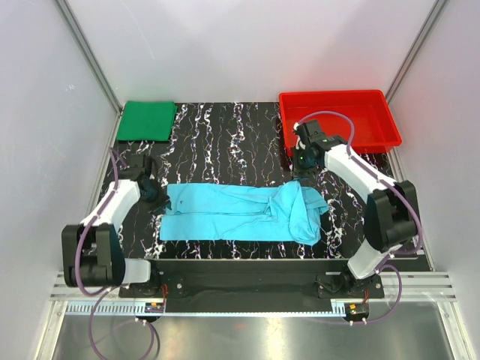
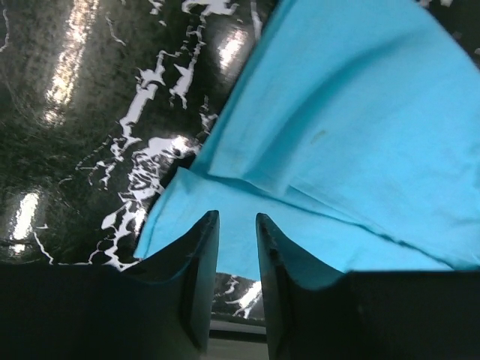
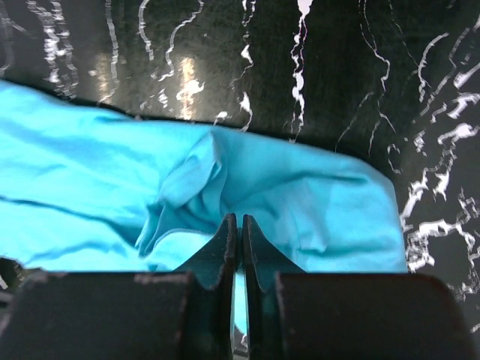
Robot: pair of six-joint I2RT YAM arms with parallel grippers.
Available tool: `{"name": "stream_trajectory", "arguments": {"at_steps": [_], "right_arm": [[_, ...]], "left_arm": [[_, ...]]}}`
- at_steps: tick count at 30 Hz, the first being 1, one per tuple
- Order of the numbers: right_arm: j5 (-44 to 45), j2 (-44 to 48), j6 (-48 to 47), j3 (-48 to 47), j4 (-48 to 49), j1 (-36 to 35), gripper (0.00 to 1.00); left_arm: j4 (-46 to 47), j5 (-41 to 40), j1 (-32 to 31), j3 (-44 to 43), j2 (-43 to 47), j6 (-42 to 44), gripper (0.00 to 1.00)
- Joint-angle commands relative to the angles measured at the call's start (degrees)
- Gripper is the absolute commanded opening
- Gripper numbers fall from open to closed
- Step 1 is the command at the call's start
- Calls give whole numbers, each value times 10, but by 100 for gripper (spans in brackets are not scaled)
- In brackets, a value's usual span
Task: Fold and stack the t-shirts
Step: Flatten the tshirt out
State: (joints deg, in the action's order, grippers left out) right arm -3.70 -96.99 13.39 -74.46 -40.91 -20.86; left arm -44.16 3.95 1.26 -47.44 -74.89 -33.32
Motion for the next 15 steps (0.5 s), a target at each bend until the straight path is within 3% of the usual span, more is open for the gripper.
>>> {"name": "stream_trajectory", "arguments": {"at_steps": [1, 10, 15], "right_arm": [[9, 59, 21, -18, -25, 1, 0], [20, 116, 14, -2, -40, 1, 0], [20, 132, 11, 9, -41, 1, 0]], "left_arm": [[4, -58, 1, -22, -32, -21, 31], [-2, -110, 2, -37, -104, -29, 35], [7, -100, 2, -27, -119, -39, 35]]}}
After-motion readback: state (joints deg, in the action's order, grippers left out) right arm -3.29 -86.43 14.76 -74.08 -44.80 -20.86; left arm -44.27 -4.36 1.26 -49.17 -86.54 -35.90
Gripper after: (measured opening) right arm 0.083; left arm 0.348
